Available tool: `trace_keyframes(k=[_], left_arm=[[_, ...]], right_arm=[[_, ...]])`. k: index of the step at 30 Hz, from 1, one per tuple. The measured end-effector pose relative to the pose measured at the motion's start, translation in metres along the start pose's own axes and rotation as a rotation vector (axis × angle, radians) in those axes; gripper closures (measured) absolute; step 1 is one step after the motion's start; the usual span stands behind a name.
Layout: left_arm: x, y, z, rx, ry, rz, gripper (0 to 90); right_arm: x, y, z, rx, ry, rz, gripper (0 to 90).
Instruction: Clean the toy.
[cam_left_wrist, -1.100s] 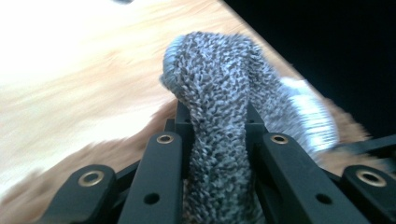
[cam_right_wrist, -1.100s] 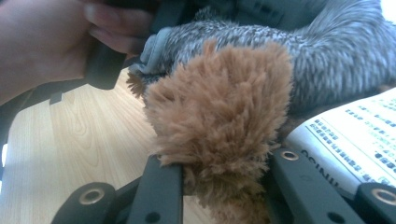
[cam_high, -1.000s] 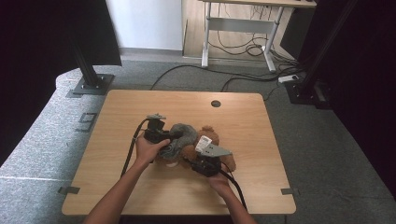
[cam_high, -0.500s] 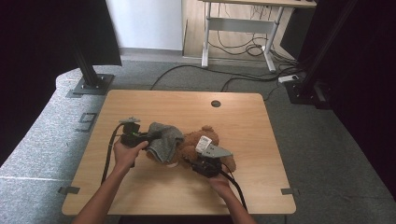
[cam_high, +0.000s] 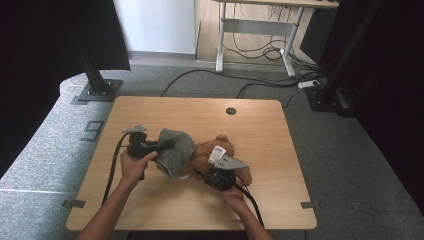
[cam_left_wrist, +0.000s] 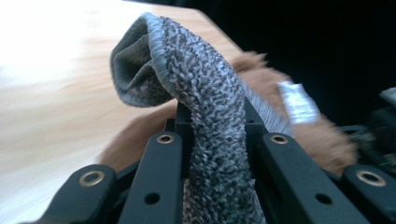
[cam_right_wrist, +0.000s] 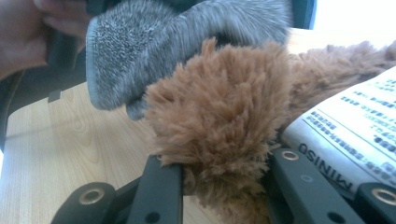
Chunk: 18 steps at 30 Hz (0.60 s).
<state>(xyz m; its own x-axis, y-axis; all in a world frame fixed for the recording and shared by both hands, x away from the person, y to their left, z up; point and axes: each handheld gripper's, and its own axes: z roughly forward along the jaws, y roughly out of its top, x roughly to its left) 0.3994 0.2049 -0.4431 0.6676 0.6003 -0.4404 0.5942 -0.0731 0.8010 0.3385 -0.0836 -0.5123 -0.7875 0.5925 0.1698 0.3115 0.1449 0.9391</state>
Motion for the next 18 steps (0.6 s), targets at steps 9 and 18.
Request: trace_keyframes(k=[9, 18], left_arm=[[-0.034, 0.025, 0.055, 0.04, -0.138, 0.045, 75.5], [-0.053, 0.033, 0.086, 0.114, -0.231, 0.064, 75.3]], right_arm=[[0.002, 0.0, 0.003, 0.002, 0.008, 0.001, 73.3], [0.002, -0.001, 0.004, 0.001, 0.009, -0.002, 73.3]])
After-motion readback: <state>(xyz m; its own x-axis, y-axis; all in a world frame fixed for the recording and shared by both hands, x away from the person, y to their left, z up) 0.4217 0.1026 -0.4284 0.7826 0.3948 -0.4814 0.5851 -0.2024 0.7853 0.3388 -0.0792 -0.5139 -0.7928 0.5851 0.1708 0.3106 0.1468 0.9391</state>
